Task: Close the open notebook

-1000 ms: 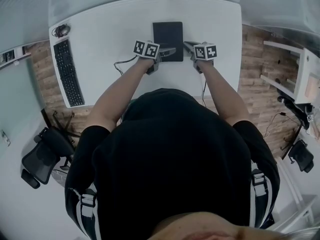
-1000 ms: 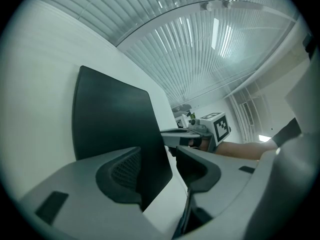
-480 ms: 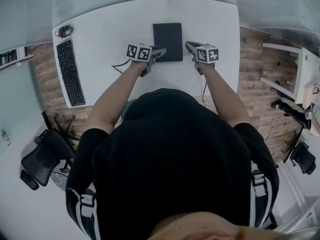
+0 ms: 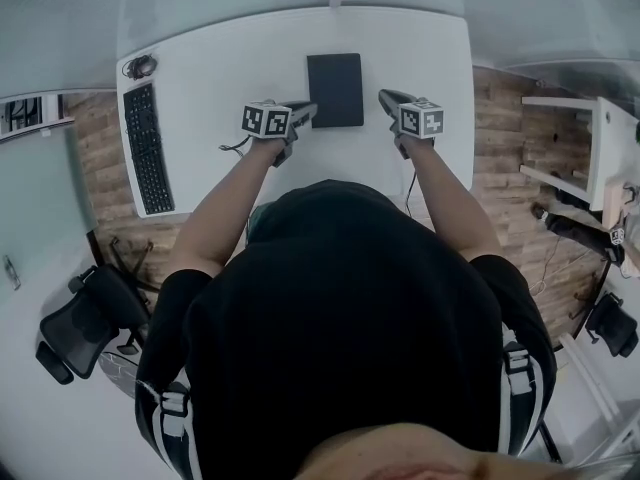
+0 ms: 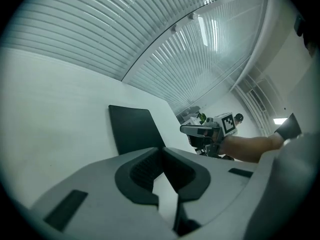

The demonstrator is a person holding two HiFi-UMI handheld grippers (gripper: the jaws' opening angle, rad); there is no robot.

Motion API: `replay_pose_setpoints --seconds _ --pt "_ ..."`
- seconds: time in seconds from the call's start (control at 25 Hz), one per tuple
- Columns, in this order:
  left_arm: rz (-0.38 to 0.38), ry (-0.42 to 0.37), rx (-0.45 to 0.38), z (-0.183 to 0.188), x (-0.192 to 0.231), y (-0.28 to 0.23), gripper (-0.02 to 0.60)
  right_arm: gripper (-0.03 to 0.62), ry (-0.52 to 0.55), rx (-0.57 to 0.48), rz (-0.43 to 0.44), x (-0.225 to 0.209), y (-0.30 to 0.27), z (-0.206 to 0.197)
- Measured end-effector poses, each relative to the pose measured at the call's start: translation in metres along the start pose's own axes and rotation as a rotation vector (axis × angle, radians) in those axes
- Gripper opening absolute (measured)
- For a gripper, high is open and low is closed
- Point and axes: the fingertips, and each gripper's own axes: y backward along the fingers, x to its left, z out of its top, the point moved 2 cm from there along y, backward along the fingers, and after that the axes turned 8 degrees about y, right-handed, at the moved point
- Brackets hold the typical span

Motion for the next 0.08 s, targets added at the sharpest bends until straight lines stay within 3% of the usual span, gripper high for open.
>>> replay_pose_setpoints --seconds 0.08 --pt "0.01 -0.001 -0.023 -0.0049 -0.0049 0.0081 0.037 0.035 -0.004 -0.012 -0.003 0.0042 0.0107 -0.003"
